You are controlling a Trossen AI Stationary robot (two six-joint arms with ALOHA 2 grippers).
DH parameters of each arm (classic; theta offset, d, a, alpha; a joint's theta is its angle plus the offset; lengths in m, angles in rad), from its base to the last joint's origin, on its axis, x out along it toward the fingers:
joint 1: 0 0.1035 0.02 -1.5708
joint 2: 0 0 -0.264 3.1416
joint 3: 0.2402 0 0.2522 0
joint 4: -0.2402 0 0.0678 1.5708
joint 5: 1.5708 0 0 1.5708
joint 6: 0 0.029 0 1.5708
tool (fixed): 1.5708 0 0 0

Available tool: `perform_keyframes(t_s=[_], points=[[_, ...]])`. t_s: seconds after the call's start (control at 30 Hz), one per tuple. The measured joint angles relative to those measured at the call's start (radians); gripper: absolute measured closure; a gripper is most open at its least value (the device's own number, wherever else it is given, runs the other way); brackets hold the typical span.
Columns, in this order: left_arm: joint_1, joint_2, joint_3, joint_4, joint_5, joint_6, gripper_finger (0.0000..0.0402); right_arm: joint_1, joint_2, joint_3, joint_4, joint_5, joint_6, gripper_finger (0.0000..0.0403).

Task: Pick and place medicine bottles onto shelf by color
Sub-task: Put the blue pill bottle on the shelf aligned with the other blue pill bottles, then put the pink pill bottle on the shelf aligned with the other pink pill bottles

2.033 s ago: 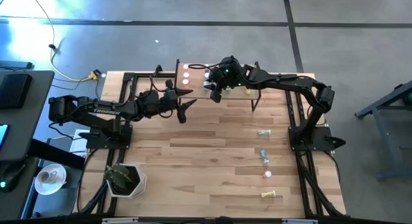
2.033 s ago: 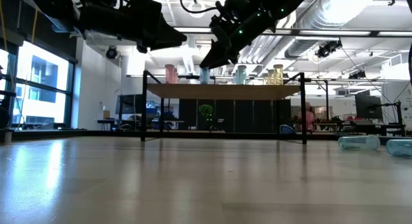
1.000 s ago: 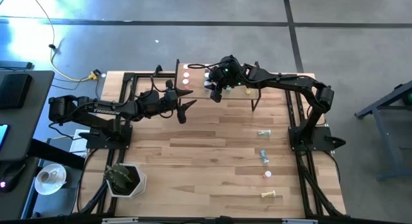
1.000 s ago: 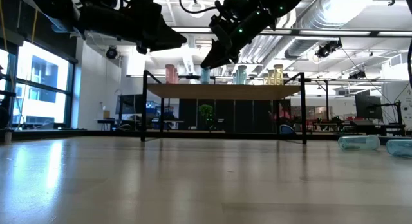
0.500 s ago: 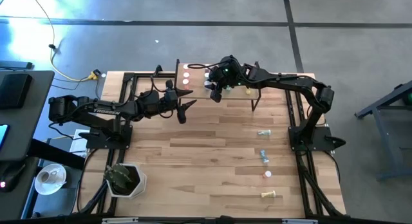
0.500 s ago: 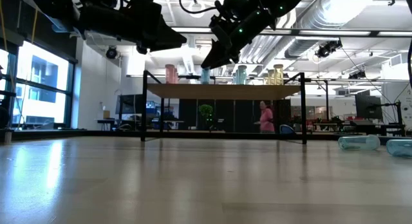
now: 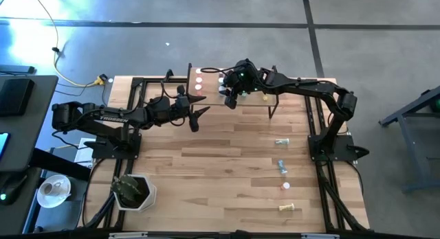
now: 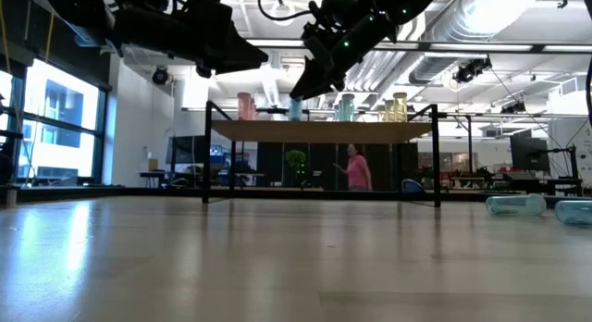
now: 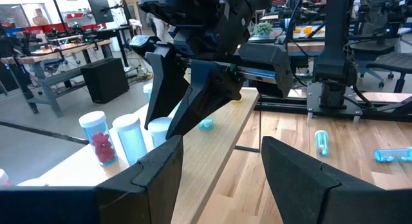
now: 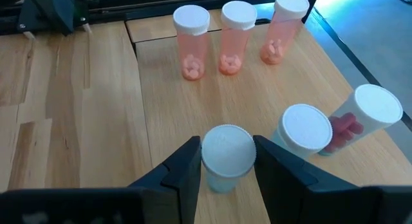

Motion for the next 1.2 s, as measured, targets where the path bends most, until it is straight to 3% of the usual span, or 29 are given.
perform_keyframes(t_s=[0.37, 0.87, 1.2], points=[[0.0, 0.0, 0.0, 0.0, 0.0, 0.0, 0.0202, 0.0, 0.0, 0.0, 0.01, 0.0, 0.002, 0.0231], [0.0, 0.0, 0.0, 0.0, 0.0, 0.0, 0.0202, 0.0, -0.02, 0.0, 0.037, 0.001, 0.001, 0.0229], [0.0, 0.0, 0.0, -0.015, 0.0, 0.0, 0.0202, 0.009, -0.115, 0.0, -0.001, 0.001, 0.03, 0.0229]])
